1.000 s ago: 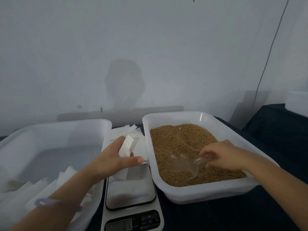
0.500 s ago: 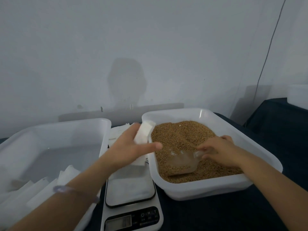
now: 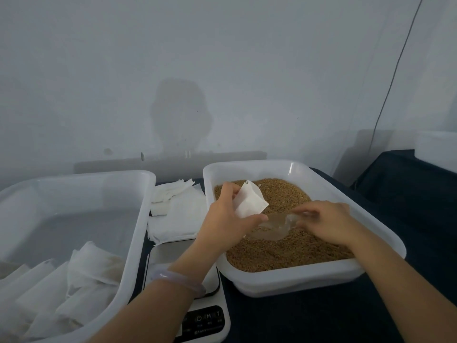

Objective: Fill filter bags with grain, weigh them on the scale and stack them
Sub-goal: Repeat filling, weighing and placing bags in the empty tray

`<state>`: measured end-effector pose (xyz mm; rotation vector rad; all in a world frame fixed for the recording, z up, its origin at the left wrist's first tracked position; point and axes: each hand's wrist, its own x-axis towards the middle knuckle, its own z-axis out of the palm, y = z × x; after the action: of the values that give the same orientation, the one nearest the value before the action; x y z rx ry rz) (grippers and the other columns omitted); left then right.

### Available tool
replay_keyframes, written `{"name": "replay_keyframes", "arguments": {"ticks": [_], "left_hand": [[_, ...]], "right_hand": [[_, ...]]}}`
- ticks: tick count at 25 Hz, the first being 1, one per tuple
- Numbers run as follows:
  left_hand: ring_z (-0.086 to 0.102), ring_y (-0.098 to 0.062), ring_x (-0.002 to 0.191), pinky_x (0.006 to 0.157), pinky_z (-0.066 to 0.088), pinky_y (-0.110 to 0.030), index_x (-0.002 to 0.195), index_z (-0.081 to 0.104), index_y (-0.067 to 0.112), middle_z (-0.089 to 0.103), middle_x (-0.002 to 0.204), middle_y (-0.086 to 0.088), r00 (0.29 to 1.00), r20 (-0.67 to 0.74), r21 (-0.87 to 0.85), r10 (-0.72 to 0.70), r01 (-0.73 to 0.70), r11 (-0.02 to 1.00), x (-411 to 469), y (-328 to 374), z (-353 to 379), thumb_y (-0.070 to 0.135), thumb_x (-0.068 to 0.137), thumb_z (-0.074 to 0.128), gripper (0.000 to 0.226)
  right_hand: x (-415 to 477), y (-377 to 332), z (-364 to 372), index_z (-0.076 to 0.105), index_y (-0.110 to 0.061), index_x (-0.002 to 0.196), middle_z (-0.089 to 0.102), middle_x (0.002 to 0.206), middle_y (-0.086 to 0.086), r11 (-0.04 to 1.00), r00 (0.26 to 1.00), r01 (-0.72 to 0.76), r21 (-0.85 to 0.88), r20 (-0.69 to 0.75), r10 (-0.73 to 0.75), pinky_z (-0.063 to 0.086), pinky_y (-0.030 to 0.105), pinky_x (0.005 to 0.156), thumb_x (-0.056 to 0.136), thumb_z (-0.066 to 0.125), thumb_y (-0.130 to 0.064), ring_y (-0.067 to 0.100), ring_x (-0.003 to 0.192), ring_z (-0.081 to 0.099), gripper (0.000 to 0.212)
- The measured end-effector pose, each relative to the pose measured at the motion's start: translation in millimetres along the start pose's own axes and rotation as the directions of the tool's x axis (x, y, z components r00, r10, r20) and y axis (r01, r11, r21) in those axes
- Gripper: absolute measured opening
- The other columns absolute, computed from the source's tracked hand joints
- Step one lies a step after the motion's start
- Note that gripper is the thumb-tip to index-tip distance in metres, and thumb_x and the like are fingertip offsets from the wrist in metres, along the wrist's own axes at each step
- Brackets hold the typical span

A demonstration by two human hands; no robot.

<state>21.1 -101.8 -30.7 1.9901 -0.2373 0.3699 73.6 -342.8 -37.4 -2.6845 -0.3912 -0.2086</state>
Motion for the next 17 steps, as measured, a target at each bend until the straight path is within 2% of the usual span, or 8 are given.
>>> {"name": "replay_keyframes", "arguments": {"ticks": [4,6,8,10,14,17], "left_hand": [[0.058,0.007,0.075,0.052,0.048,-0.013,0.096,0.041,0.036,0.054,0.096,0.014,1.0,-0.008,-0.095,-0.015,0.014,0.995,-0.6,-2.1,-1.6,0.035,0.064,0.085,0.055],[0.058,0.003,0.077,0.052,0.049,-0.013,0.094,0.04,0.037,0.052,0.097,0.016,1.0,-0.017,-0.108,-0.026,0.024,0.994,-1.2,-1.7,-3.2,0.038,0.061,0.086,0.057],[0.059,-0.003,0.077,0.052,0.052,-0.018,0.095,0.039,0.037,0.052,0.097,0.015,0.999,-0.016,-0.086,-0.038,0.036,0.996,-1.0,-0.9,-3.0,0.039,0.059,0.087,0.06],[0.061,-0.006,0.075,0.055,0.056,-0.026,0.098,0.039,0.034,0.054,0.095,0.013,0.999,0.007,-0.025,-0.039,0.039,0.999,-1.0,0.7,-1.3,0.04,0.059,0.086,0.062],[0.061,-0.005,0.072,0.06,0.058,-0.034,0.099,0.037,0.032,0.053,0.089,0.016,0.997,0.076,0.129,-0.014,0.004,0.992,-2.0,2.7,0.1,0.045,0.06,0.084,0.062],[0.06,-0.007,0.076,0.062,0.058,-0.038,0.101,0.038,0.031,0.051,0.09,0.017,0.998,0.055,0.113,-0.018,0.011,0.993,-2.0,2.6,-0.8,0.045,0.061,0.084,0.063]], "right_hand": [[-6.5,-4.1,-13.8,0.062,-0.04,0.114,0.056,0.105,-0.026,0.998,0.994,-0.023,0.059,-0.101,0.029,0.03,0.046,0.109,0.085,0.066,-0.038,-0.001,0.102,0.047,0.03],[-11.8,-4.9,-30.1,0.062,-0.037,0.114,0.061,0.11,-0.016,0.988,0.991,-0.035,0.151,-0.12,0.054,0.034,0.039,0.105,0.085,0.067,-0.033,0.004,0.105,0.051,0.03],[-17.7,-6.5,-54.3,0.061,-0.04,0.109,0.061,0.109,-0.013,0.977,0.992,-0.035,0.208,-0.112,0.06,0.035,0.035,0.097,0.084,0.067,-0.03,0.008,0.107,0.052,0.028],[-22.2,-10.0,-81.3,0.061,-0.045,0.102,0.061,0.107,-0.016,0.972,0.994,-0.021,0.233,-0.102,0.046,0.036,0.036,0.096,0.082,0.069,-0.029,0.006,0.105,0.052,0.026],[-26.8,-17.5,-119.1,0.066,-0.048,0.102,0.065,0.107,-0.023,0.987,0.996,0.027,0.155,-0.092,-0.013,0.041,0.039,0.099,0.078,0.071,-0.035,0.004,0.107,0.057,0.028],[-28.2,-21.2,-130.6,0.065,-0.051,0.098,0.064,0.105,-0.025,0.997,0.996,0.054,0.062,-0.08,-0.049,0.041,0.036,0.097,0.078,0.072,-0.03,0.0,0.104,0.056,0.03]]}}
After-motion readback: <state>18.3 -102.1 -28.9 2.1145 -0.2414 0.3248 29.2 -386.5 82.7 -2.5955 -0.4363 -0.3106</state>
